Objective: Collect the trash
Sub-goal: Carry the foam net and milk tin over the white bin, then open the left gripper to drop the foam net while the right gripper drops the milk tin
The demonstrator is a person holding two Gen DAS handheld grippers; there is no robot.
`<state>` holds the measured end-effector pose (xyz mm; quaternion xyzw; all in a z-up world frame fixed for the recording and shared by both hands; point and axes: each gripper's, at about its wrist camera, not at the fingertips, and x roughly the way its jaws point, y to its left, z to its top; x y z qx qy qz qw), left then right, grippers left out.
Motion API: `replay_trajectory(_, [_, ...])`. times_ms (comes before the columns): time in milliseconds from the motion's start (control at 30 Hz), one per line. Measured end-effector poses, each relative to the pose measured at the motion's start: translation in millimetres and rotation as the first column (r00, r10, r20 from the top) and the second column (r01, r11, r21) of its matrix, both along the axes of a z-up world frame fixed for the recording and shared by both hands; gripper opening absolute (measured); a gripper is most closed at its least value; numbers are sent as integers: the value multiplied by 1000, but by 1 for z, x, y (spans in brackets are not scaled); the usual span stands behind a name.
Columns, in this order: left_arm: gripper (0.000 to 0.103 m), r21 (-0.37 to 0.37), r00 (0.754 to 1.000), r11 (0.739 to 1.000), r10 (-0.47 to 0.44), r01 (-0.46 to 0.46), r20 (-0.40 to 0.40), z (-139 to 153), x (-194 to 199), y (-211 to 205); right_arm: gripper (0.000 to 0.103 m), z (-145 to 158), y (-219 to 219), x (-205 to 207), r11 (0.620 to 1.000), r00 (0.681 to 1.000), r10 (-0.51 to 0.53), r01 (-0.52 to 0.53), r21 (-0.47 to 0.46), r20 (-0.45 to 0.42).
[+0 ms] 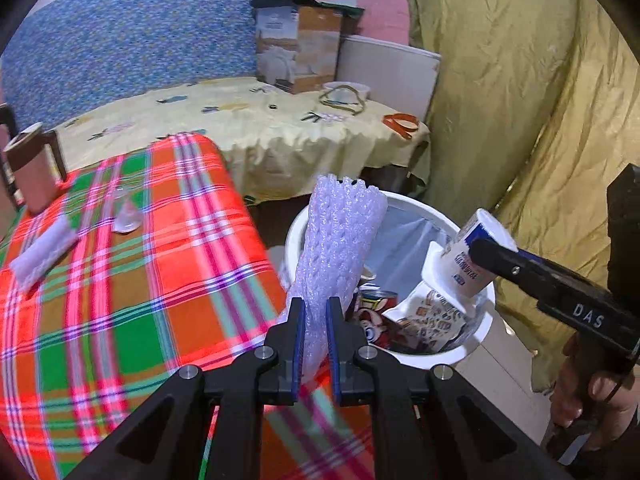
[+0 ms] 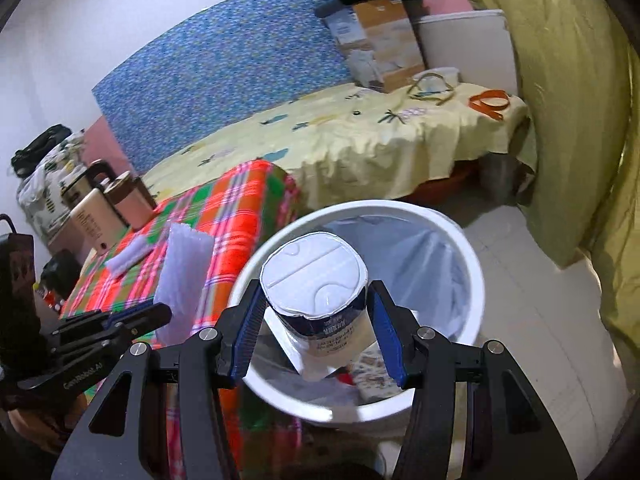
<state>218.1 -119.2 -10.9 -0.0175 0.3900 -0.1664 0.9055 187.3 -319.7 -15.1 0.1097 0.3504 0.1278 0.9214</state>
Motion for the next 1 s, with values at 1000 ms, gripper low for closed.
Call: replay_trajectory(1000, [36,-92,997,993,-72,71,1,-8,46,-24,61,-15,-22,16,998,997,-58,57,-26,-53])
